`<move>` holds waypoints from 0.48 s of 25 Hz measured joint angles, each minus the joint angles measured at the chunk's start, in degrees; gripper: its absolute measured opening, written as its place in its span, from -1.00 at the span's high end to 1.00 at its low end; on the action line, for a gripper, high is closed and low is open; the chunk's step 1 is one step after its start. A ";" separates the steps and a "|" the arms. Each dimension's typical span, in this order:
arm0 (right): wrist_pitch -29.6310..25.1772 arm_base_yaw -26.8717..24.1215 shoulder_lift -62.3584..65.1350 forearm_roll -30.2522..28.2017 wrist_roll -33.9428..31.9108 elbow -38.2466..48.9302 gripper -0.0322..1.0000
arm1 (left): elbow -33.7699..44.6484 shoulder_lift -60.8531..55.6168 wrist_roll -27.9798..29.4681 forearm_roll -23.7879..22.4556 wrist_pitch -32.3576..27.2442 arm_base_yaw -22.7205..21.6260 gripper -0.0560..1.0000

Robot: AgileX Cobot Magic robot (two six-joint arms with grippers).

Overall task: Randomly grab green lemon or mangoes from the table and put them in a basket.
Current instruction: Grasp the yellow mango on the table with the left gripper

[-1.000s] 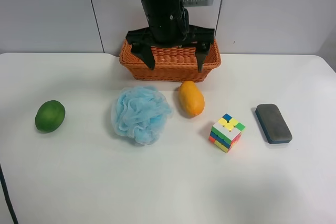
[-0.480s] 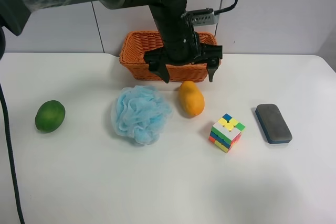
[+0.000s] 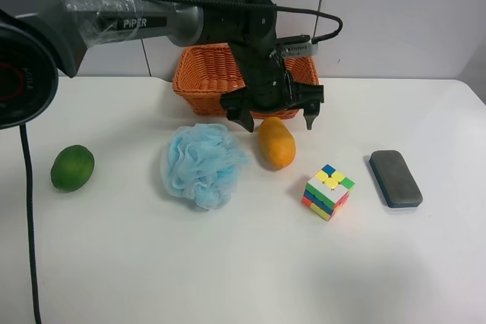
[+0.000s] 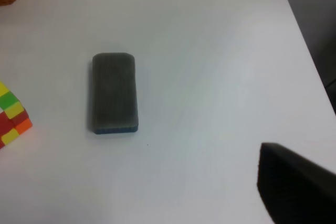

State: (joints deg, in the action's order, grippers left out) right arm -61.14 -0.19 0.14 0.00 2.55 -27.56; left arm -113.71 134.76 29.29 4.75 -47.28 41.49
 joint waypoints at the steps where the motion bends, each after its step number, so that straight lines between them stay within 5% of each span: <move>1: 0.00 0.00 0.00 0.00 0.00 0.00 -0.98 | 0.00 0.41 0.00 -0.06 0.63 0.00 -0.99; 12: 0.00 0.00 0.00 0.00 0.00 0.00 -0.98 | 0.00 4.54 0.40 -0.64 3.16 0.00 -0.99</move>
State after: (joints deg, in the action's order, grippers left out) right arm -61.14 -0.19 0.14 0.00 2.55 -27.56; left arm -113.71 139.30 29.70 4.10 -44.12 41.49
